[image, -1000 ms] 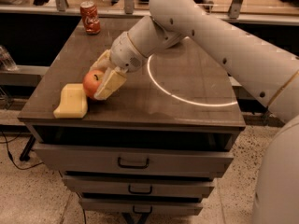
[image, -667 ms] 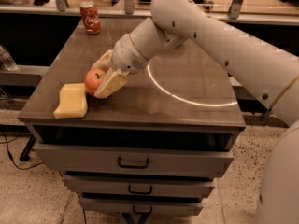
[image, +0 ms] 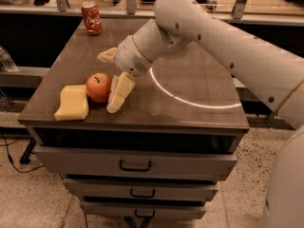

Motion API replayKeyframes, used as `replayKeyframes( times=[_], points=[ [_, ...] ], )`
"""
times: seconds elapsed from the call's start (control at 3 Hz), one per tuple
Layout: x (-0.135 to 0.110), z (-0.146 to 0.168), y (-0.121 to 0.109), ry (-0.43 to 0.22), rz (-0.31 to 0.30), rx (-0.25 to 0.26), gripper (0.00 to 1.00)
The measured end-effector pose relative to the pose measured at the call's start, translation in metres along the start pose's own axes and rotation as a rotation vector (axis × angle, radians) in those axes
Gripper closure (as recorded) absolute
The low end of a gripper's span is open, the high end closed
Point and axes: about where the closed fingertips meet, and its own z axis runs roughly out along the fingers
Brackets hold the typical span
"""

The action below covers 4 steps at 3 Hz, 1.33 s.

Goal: Move apple near sponge

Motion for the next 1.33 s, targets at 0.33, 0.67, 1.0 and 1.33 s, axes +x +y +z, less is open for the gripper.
replayKeyframes(
  times=[0.33,0.67,1.0,1.33],
  points=[
    [0.006,-0.034,-0.003,-0.013,0.020,0.060,0.00],
    [0.017,-0.155,-0.012,0.005,0.062,0.298,0.00],
    [0.021,-0.252,-0.008,0.044,0.087,0.497,0.00],
    [0.021,-0.312,0.001,0.097,0.126,0.645,0.00]
  ],
)
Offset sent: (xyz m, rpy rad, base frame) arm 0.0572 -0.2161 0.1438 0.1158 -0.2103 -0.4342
